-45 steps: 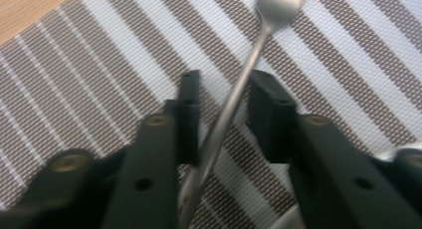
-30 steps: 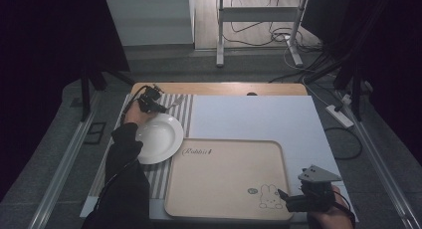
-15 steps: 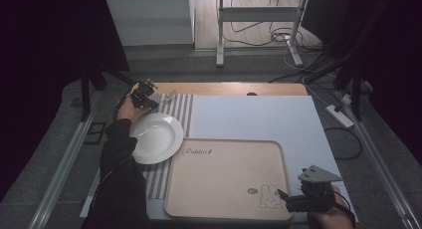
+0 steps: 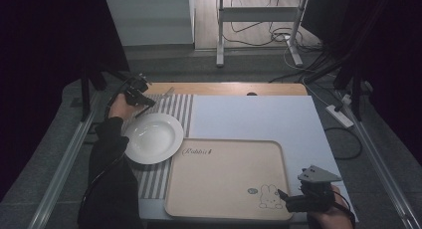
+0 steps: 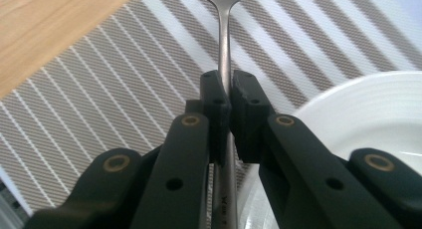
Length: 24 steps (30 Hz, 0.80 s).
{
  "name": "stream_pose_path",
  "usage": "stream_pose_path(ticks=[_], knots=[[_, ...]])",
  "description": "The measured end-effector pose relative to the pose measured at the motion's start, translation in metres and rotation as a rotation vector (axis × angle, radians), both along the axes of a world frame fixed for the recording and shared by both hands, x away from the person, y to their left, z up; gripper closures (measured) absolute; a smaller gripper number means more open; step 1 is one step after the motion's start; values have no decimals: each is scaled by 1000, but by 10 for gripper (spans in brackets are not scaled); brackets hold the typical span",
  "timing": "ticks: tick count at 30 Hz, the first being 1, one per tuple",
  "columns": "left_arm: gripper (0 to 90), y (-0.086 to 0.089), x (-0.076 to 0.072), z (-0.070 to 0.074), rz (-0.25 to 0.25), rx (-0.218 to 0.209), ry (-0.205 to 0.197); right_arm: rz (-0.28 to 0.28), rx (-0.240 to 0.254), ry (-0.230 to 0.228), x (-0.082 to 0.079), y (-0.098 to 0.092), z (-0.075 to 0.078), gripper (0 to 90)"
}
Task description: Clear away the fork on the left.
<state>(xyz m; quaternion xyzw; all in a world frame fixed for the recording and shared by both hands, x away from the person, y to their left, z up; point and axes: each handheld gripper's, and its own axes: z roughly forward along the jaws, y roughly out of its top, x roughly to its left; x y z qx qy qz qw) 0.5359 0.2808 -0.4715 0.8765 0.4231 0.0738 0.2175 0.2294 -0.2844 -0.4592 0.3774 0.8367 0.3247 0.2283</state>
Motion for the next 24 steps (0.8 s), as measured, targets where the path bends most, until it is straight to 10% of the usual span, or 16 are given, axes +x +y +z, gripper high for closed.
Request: stream_pose_path(ticks=[24], knots=[[842, -22, -57, 0, -60, -88, 33, 2, -10, -6, 0, 1, 0, 0]])
